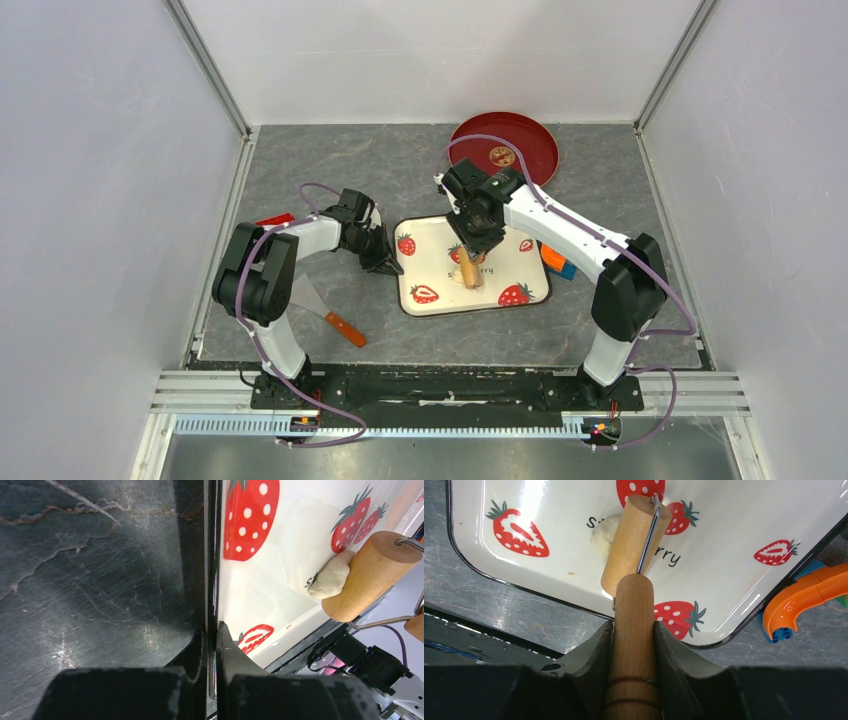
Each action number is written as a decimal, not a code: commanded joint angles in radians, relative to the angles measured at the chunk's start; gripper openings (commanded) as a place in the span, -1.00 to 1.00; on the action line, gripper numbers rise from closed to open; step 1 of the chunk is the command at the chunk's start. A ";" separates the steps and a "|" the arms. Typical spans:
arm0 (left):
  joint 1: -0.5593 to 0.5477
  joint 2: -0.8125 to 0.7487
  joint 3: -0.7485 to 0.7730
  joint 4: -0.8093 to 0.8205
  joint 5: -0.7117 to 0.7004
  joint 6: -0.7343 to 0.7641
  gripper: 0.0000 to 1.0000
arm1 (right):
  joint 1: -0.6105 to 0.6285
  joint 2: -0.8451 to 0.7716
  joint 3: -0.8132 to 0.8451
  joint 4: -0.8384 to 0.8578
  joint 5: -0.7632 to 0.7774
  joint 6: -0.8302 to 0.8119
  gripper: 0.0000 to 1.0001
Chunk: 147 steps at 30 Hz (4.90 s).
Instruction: Roll out the dumpling wrappers from the dough
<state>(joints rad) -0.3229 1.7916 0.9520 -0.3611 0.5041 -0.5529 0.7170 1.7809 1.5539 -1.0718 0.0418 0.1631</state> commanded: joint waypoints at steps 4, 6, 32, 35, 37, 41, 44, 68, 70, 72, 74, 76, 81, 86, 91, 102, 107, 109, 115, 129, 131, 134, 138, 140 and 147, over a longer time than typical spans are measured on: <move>-0.047 0.080 -0.029 -0.026 -0.133 0.032 -0.96 | 0.064 0.122 -0.069 0.122 -0.275 0.050 -1.00; -0.048 0.083 -0.026 -0.026 -0.131 0.032 -0.95 | 0.065 0.123 -0.076 0.132 -0.284 0.053 -1.00; -0.053 0.086 -0.021 -0.029 -0.131 0.036 -0.96 | 0.101 0.158 -0.087 0.174 -0.317 0.073 -1.00; -0.053 0.085 -0.021 -0.029 -0.131 0.035 -0.96 | 0.101 0.162 -0.090 0.177 -0.317 0.073 -1.00; -0.053 0.084 -0.021 -0.029 -0.131 0.035 -0.95 | 0.102 0.164 -0.091 0.178 -0.321 0.071 -1.00; -0.053 0.083 -0.021 -0.029 -0.134 0.034 -0.95 | 0.103 0.167 -0.091 0.184 -0.331 0.068 -1.00; -0.052 0.084 -0.020 -0.029 -0.133 0.035 -0.96 | 0.104 0.170 -0.091 0.188 -0.341 0.068 -1.00; -0.054 0.089 -0.016 -0.029 -0.131 0.038 -0.95 | 0.105 0.194 -0.068 0.221 -0.411 0.072 -1.00; -0.057 0.089 -0.015 -0.031 -0.130 0.038 -0.96 | 0.105 0.195 -0.066 0.220 -0.413 0.072 -1.00; -0.056 0.090 -0.014 -0.030 -0.130 0.038 -0.95 | 0.105 0.198 -0.065 0.220 -0.416 0.069 -1.00; -0.057 0.091 -0.013 -0.031 -0.131 0.038 -0.96 | 0.106 0.199 -0.064 0.220 -0.418 0.068 -1.00; -0.059 0.089 -0.013 -0.032 -0.131 0.038 -0.96 | 0.105 0.202 -0.066 0.220 -0.418 0.068 -1.00; -0.058 0.086 -0.013 -0.036 -0.134 0.038 -0.95 | 0.105 0.203 -0.064 0.206 -0.375 0.068 -1.00; -0.059 0.086 -0.013 -0.036 -0.136 0.038 -0.95 | 0.104 0.194 -0.065 0.196 -0.333 0.072 -1.00; -0.058 0.081 -0.016 -0.039 -0.141 0.039 -0.96 | 0.077 0.160 -0.035 0.161 -0.241 0.084 -1.00; -0.058 0.084 -0.013 -0.039 -0.144 0.042 -0.96 | -0.025 0.082 0.050 0.105 -0.243 0.061 -1.00; -0.058 0.084 -0.012 -0.043 -0.147 0.043 -0.96 | -0.056 0.054 0.024 0.101 -0.224 0.051 -1.00; -0.058 0.085 -0.013 -0.042 -0.146 0.043 -0.95 | -0.072 0.042 0.019 0.097 -0.225 0.043 -1.00; -0.058 0.085 -0.013 -0.043 -0.147 0.044 -0.95 | -0.107 -0.005 0.031 0.095 -0.227 0.004 -1.00; -0.059 0.060 -0.013 -0.055 -0.176 0.047 -0.95 | -0.160 -0.073 0.035 0.122 -0.223 -0.024 -1.00; -0.059 0.060 -0.014 -0.055 -0.177 0.047 -0.95 | -0.169 -0.075 0.038 0.117 -0.230 -0.024 -1.00; -0.060 0.061 -0.012 -0.056 -0.177 0.047 -0.96 | -0.175 -0.081 0.038 0.110 -0.232 -0.031 -1.00; -0.059 0.057 -0.010 -0.062 -0.184 0.047 -0.96 | -0.184 -0.089 0.038 0.104 -0.236 -0.043 -1.00; -0.059 0.057 -0.009 -0.061 -0.186 0.048 -0.96 | -0.188 -0.091 0.028 0.102 -0.232 -0.050 -1.00; -0.060 0.038 0.017 -0.100 -0.226 0.073 -0.96 | -0.198 -0.093 -0.027 0.122 -0.230 -0.063 -1.00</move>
<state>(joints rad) -0.3573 1.8034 0.9813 -0.3786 0.4789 -0.5526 0.5266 1.7416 1.5459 -0.9840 -0.1822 0.1181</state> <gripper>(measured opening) 0.053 0.345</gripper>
